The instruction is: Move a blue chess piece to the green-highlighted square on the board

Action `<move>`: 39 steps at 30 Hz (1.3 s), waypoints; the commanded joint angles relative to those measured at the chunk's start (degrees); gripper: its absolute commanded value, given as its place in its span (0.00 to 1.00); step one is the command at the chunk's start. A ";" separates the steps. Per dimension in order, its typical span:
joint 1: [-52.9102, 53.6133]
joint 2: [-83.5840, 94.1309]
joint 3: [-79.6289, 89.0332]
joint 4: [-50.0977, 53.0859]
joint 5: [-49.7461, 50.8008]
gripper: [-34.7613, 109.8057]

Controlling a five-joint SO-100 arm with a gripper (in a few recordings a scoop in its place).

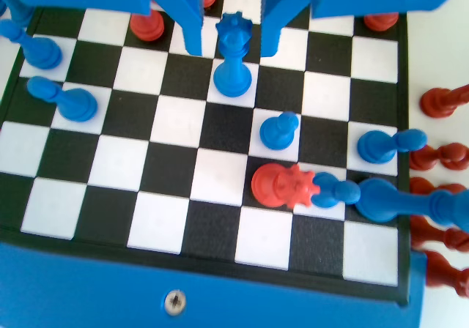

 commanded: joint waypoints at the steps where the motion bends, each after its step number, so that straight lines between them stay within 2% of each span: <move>1: 0.18 3.16 -2.72 3.16 -0.35 0.34; 12: -1.67 9.40 -9.14 13.01 1.23 0.33; 18: -2.90 16.96 -13.27 19.86 1.93 0.29; 26: -4.75 36.47 -6.24 21.27 2.37 0.25; 39: -6.33 68.20 -2.46 39.46 -0.09 0.25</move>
